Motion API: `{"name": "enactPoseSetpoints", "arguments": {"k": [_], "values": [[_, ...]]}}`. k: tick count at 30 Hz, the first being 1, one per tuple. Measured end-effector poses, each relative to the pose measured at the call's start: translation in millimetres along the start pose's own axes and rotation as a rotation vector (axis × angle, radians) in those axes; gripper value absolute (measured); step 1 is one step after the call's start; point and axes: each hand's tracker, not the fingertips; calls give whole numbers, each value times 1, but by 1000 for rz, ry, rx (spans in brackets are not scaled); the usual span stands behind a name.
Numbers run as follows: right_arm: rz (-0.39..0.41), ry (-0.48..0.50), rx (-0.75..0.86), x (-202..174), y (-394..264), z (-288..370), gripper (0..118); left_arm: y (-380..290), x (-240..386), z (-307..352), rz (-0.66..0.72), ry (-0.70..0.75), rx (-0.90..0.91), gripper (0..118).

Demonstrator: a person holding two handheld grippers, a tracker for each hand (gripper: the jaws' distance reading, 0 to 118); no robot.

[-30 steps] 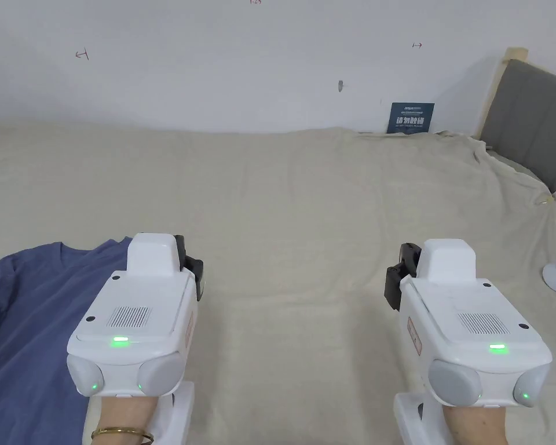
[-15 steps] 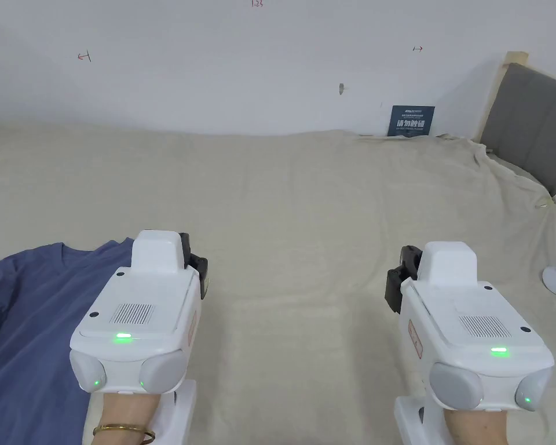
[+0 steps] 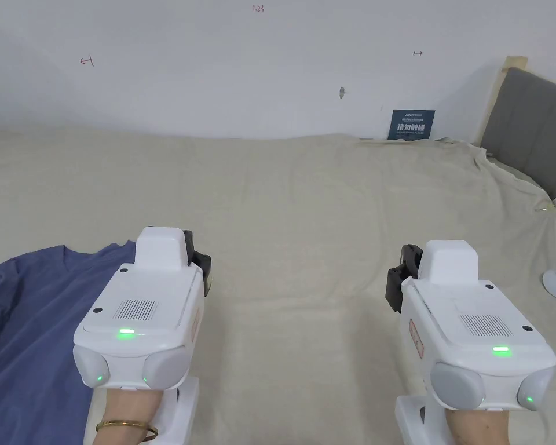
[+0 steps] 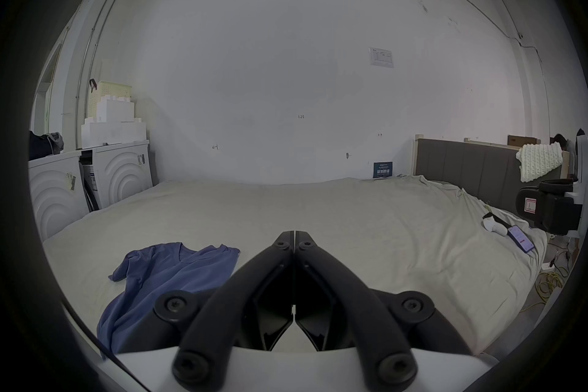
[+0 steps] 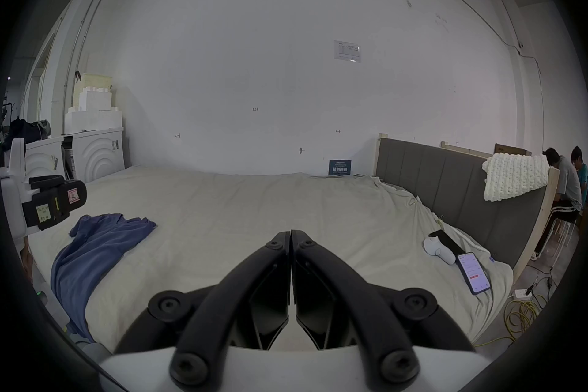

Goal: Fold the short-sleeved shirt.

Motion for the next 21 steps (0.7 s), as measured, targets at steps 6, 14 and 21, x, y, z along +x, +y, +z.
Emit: {"name": "enactPoseSetpoints", "arguments": {"k": [6,14,21], "values": [[5,6,7,0,2,1,0,1,-1,-1,3,-5,2,0],[10,7,11,0,4,1,0,2,1,-1,-2,-12,-2,0],[11,6,12,1,5,1,0,3,2,-1,2,-15,-5,0]]}}
